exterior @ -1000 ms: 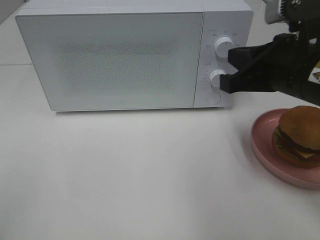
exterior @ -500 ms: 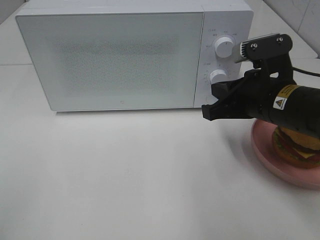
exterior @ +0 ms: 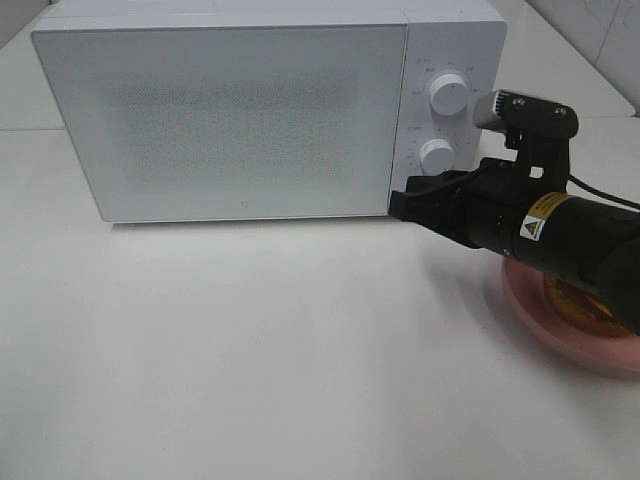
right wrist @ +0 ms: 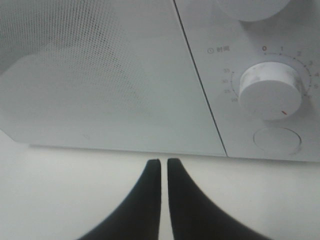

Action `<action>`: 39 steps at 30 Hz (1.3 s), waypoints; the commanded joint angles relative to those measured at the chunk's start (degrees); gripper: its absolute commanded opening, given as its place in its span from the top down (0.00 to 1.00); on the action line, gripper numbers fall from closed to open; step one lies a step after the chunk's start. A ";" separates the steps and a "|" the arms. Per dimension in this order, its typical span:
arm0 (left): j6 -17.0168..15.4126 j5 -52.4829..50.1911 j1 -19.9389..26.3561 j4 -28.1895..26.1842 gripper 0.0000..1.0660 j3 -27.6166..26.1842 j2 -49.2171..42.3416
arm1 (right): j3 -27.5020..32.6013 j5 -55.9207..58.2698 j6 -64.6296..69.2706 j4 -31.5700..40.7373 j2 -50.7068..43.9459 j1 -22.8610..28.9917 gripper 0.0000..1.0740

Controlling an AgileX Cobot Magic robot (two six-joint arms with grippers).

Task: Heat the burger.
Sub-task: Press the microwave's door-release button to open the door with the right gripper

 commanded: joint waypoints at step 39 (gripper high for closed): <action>-0.23 -0.46 0.00 0.17 1.00 0.11 -1.32 | -0.11 -7.51 42.40 4.18 2.12 0.11 0.90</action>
